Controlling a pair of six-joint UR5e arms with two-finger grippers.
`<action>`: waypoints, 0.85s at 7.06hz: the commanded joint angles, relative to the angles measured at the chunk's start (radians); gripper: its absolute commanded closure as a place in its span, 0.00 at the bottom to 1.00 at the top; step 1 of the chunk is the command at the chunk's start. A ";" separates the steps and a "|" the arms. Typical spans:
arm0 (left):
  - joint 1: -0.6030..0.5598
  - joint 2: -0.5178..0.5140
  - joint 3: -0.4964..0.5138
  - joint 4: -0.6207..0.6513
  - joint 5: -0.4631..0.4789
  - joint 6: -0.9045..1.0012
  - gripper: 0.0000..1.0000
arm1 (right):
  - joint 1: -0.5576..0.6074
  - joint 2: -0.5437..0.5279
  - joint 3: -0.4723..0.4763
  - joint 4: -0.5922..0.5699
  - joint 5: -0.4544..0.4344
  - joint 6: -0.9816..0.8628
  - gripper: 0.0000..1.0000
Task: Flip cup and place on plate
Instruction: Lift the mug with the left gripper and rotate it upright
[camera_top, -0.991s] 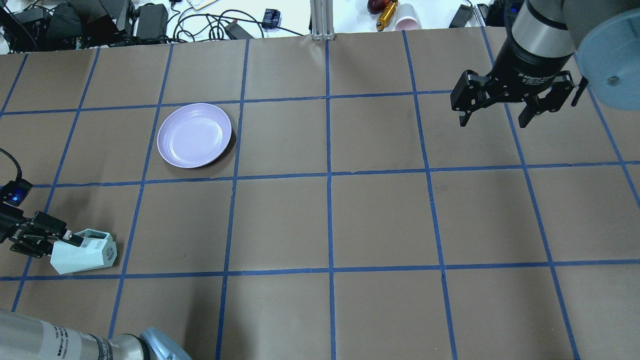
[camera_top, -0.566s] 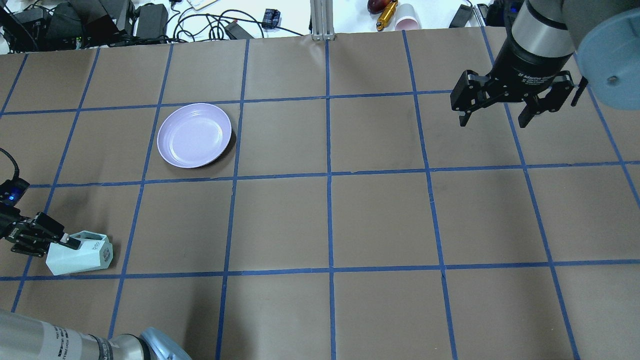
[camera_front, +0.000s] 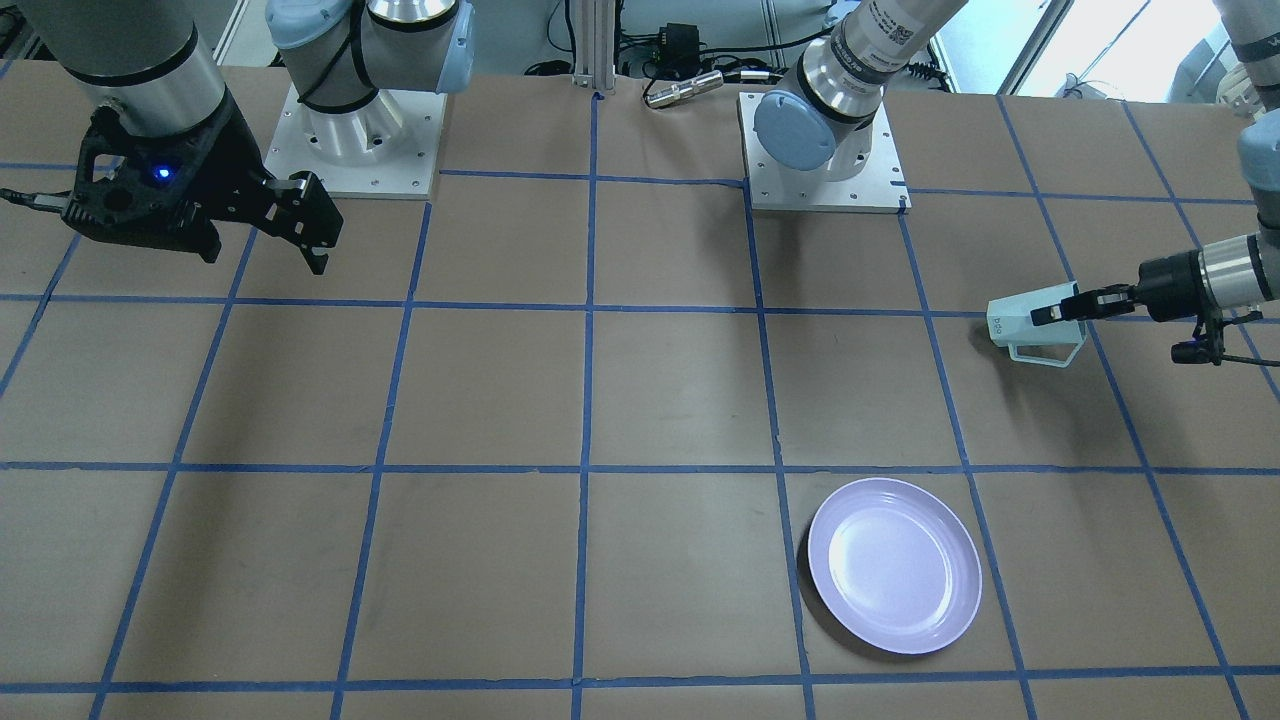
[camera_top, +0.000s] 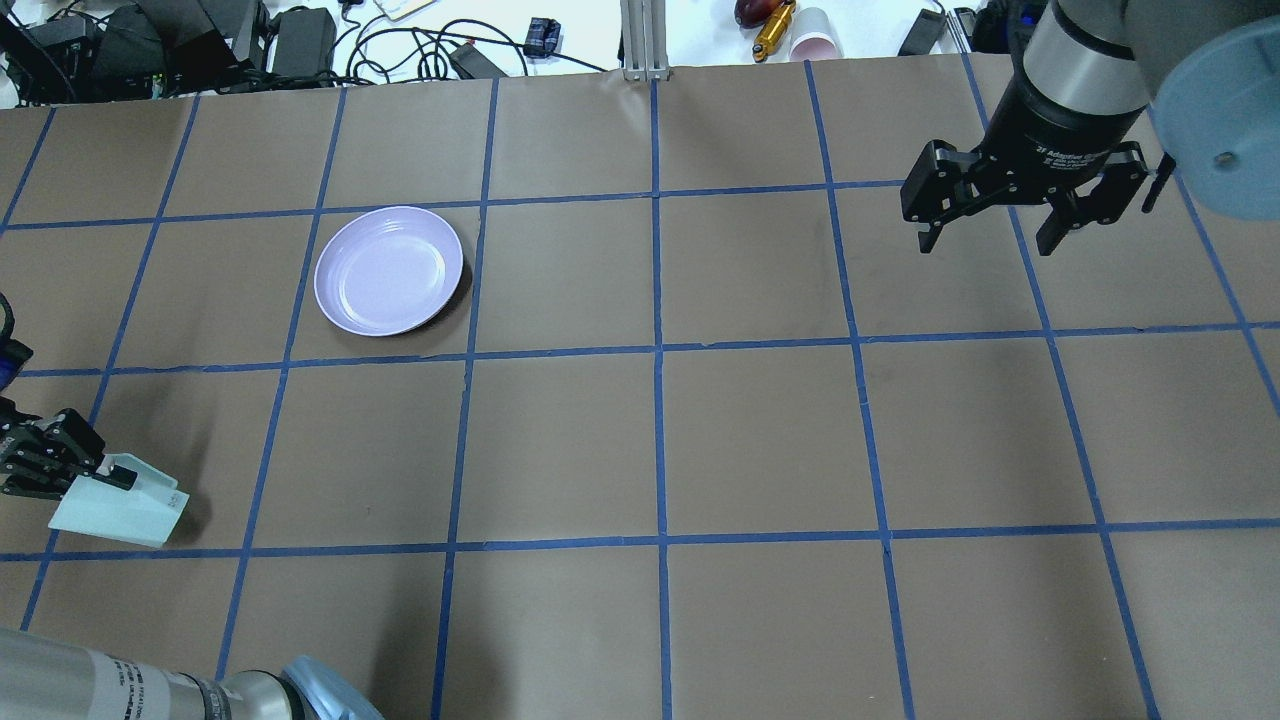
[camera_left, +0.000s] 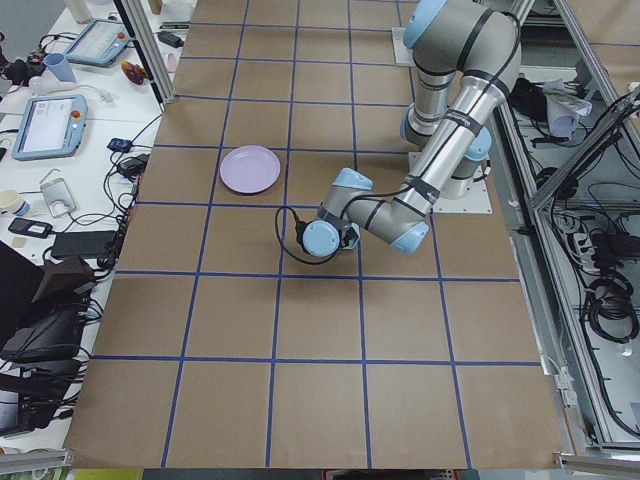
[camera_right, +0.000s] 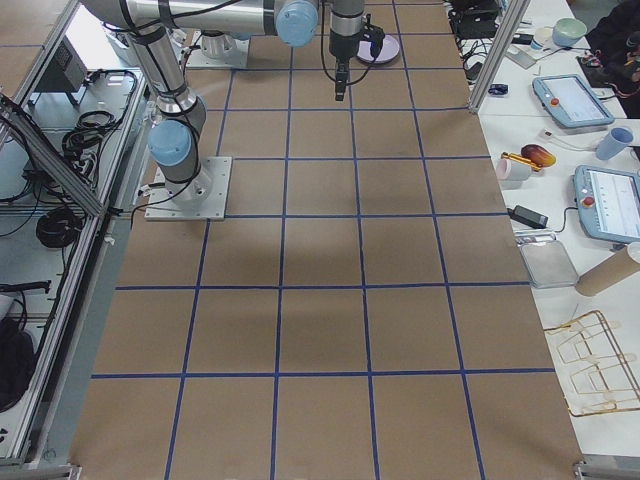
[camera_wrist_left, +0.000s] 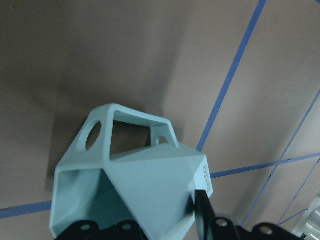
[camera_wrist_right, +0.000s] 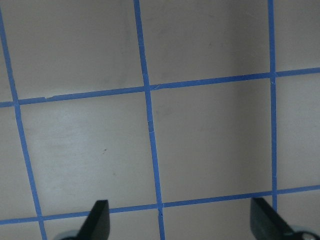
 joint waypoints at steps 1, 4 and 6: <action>-0.034 0.029 0.020 -0.003 0.000 -0.123 1.00 | 0.000 -0.001 0.000 0.000 0.001 0.000 0.00; -0.120 0.078 0.077 -0.003 0.006 -0.232 1.00 | 0.000 -0.001 0.000 0.000 0.001 0.000 0.00; -0.225 0.110 0.164 -0.003 0.113 -0.315 1.00 | 0.000 -0.001 0.000 0.000 0.001 0.000 0.00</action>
